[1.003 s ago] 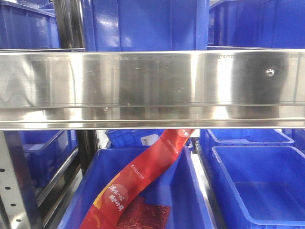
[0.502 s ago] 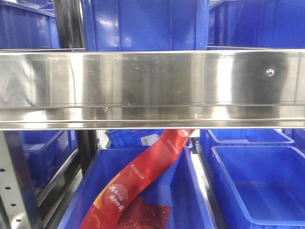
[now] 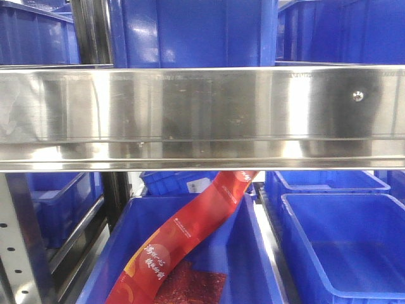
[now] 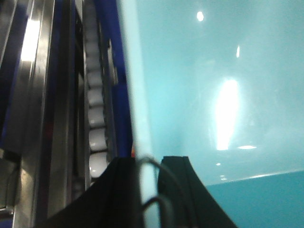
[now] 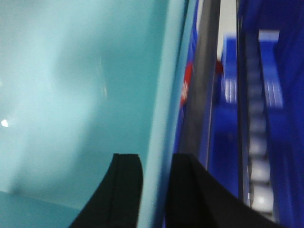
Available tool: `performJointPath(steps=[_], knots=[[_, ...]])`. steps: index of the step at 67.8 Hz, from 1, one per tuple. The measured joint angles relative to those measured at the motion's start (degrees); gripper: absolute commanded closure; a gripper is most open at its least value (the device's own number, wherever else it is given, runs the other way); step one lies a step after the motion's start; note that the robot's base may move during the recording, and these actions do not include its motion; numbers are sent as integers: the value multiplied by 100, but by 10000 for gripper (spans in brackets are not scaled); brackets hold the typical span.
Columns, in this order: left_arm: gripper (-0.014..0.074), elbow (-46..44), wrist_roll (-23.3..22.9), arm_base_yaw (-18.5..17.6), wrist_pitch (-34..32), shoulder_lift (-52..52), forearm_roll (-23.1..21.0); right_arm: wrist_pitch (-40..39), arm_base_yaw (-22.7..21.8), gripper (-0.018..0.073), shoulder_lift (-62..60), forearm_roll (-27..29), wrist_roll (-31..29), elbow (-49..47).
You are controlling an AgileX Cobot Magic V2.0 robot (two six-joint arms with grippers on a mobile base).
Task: Move two blue bins to right shelf middle
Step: 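Raise the teal bin with both grippers above the steel shelf rail, then push the teal bin forward onto the upper roller shelf with both grippers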
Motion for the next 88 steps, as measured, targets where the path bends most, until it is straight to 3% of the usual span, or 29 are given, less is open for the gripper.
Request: performJointPath(steps=[23, 28, 35, 50, 54, 56, 69, 75, 81, 88], knots=[[706, 9, -21, 21, 310, 550, 47, 220, -11, 713, 633, 0, -31, 0], [678, 9, -21, 21, 322, 584, 47, 247, -11, 675, 648, 0, -31, 0], [535, 9, -21, 21, 344, 592, 47, 286, -11, 521, 659, 0, -31, 0], [81, -26, 45, 8, 208, 592, 49, 259, 0, 62, 659, 97, -31, -37], [0, -37, 45, 8, 234, 592, 49, 270, 0, -17, 648, 110, -31, -48], [-22, -37, 49, 8, 270, 592, 49, 281, 0, -11, 637, 110, -31, -59], [15, -48, 48, 8, 421, 426, 72, 329, 0, 1, 394, 110, -31, -59], [78, -48, 74, 8, 585, 168, 138, 329, 0, 20, 105, 110, -31, -59], [231, -48, 74, -1, 681, -116, 311, 344, 0, 112, -176, 20, -31, -59], [482, -32, 84, -1, 720, -518, 533, 523, 0, 339, -537, -300, -31, -59]])
